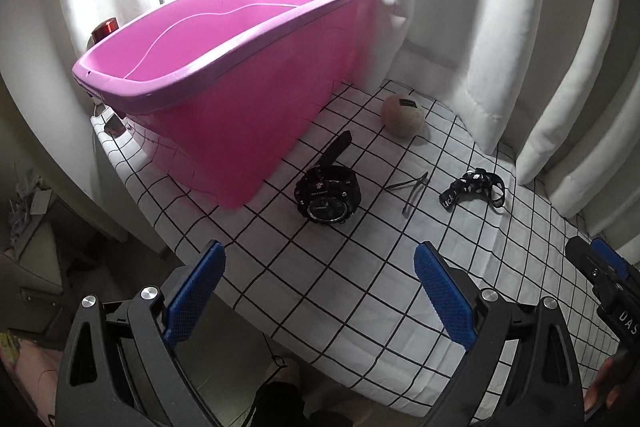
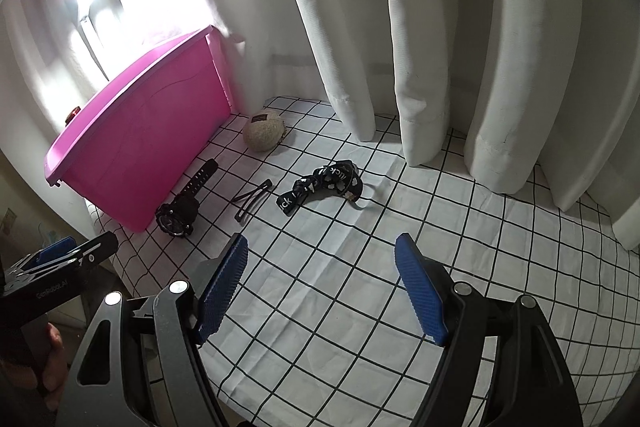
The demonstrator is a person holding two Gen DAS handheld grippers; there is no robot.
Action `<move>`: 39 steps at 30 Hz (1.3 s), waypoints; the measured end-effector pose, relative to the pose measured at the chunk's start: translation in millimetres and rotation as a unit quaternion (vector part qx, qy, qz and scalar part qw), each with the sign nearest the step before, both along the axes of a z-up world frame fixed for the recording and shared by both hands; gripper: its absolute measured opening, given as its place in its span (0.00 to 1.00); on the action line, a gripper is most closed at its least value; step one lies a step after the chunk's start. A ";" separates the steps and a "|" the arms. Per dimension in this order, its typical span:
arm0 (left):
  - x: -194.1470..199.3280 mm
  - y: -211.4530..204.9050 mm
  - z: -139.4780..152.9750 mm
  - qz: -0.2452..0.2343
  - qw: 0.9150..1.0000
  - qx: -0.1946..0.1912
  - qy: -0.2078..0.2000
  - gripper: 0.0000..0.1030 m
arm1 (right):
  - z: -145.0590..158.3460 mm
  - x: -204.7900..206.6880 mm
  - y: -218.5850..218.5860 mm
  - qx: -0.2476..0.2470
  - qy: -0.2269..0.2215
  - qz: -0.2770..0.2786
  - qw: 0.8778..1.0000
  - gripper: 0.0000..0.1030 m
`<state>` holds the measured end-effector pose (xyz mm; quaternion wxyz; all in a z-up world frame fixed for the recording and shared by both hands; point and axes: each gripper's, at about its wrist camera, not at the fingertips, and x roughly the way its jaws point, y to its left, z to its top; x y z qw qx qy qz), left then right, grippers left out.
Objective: Organize jewelry
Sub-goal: 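Move both tools back over the table toward the black watch, then close the left tool on the black watch while the right tool grasps the black bracelet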
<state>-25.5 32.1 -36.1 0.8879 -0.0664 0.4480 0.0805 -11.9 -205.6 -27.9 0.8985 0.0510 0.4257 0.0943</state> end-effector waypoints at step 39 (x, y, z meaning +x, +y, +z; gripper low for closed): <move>89.1 0.1 -102.0 0.033 0.999 0.024 0.024 0.91 | -104.1 139.8 29.7 -0.006 0.057 0.026 0.998 0.71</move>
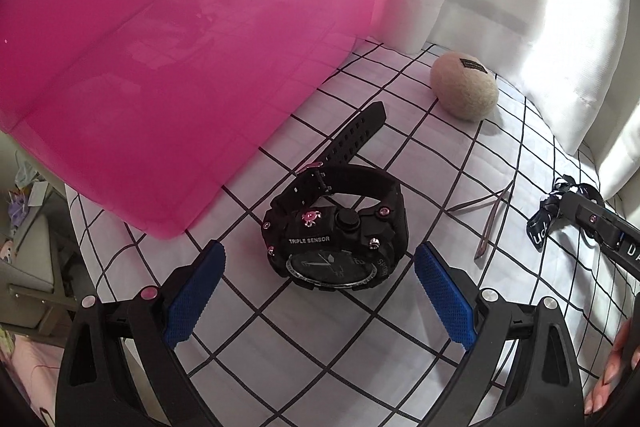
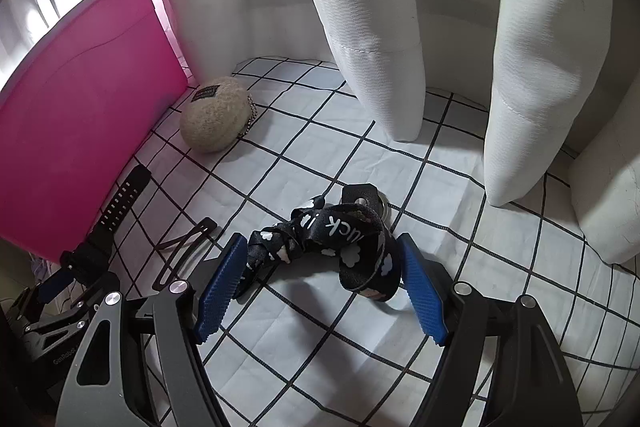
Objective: Organize jewelry
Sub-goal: 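Close the left tool on the black watch while the right tool grasps the black bracelet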
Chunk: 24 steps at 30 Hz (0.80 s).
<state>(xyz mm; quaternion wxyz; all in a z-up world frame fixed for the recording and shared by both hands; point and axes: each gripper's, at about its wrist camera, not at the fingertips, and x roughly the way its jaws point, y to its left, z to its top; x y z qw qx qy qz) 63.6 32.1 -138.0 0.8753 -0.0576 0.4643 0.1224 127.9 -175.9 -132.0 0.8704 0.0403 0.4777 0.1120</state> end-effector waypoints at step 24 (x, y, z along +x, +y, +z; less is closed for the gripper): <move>36.0 1.3 -18.7 0.016 1.000 -0.015 0.007 0.93 | -11.5 11.7 10.5 -0.043 -0.033 0.006 0.999 0.72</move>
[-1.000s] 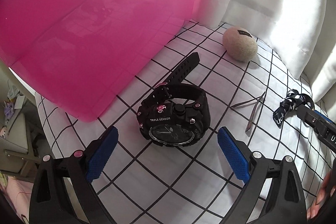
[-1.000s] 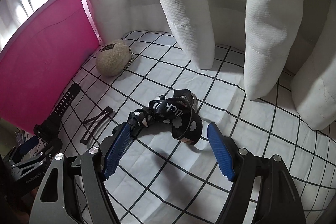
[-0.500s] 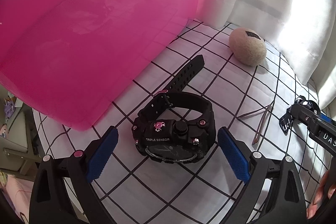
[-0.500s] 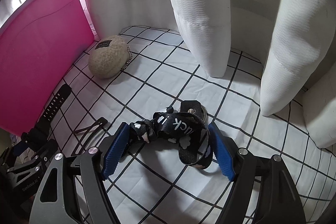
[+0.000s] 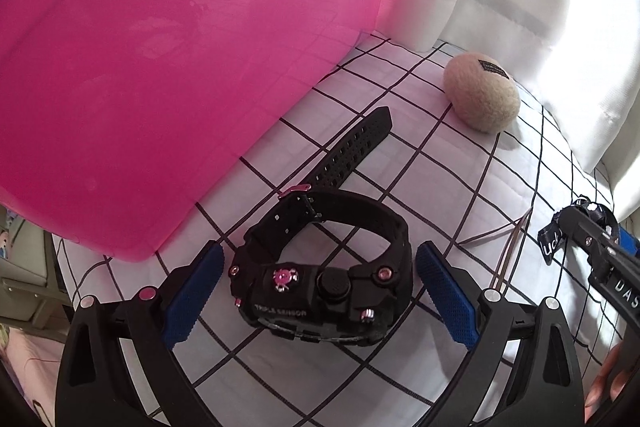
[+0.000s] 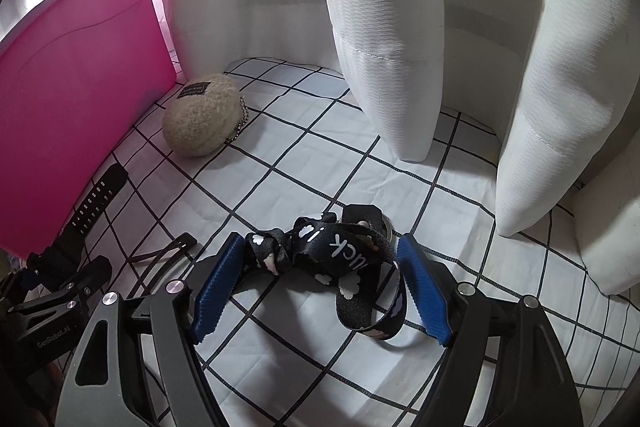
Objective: Organize jewelry
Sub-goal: 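Close the left tool on the black watch while the right tool grasps the black bracelet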
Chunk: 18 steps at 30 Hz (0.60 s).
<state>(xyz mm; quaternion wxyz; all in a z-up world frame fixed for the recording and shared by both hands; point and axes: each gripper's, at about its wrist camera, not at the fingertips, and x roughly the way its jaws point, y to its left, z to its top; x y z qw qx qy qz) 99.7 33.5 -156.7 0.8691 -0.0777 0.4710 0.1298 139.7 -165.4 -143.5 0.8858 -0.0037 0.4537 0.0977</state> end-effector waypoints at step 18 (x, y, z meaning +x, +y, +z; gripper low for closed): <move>-10.1 2.2 6.2 -0.016 1.000 -0.006 -0.018 0.66 | 2.5 -10.2 3.7 0.021 -0.001 0.027 0.999 0.30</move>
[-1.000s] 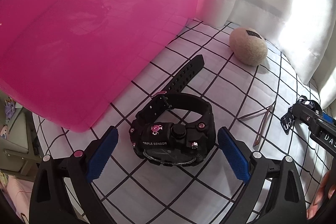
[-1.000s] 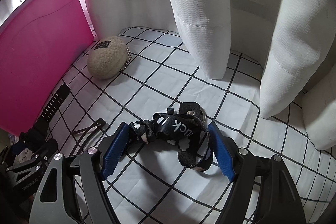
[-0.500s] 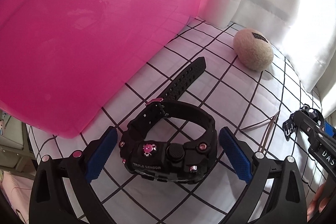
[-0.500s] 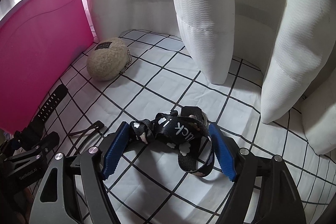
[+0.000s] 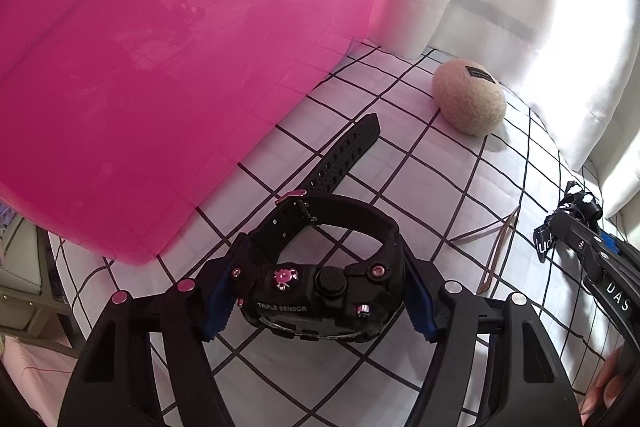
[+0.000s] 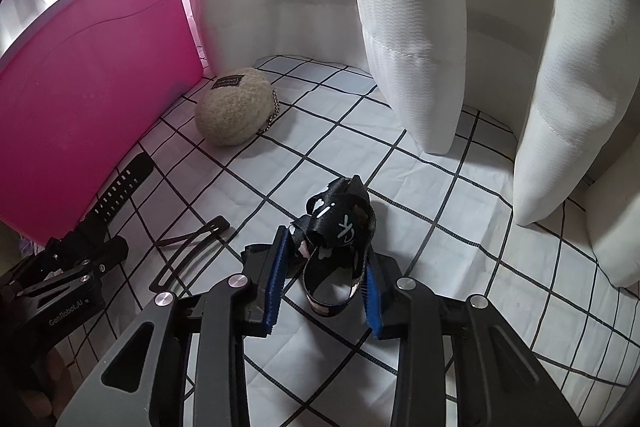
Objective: Organize jewelry
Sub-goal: 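Close the left tool on the black watch while the right tool grasps the black bracelet, then carry the watch and bracelet in both tools over the pink tub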
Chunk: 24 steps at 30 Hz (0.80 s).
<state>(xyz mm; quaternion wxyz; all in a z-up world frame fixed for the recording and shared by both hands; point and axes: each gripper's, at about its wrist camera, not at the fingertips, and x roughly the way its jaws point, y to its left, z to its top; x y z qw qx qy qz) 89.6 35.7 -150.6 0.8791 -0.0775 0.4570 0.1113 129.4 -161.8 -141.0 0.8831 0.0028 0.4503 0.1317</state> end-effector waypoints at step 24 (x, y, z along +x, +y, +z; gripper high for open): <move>-60.5 -27.0 44.6 -0.062 0.998 0.007 -0.018 0.65 | 39.6 -53.3 -21.9 0.029 -0.024 -0.010 0.999 0.27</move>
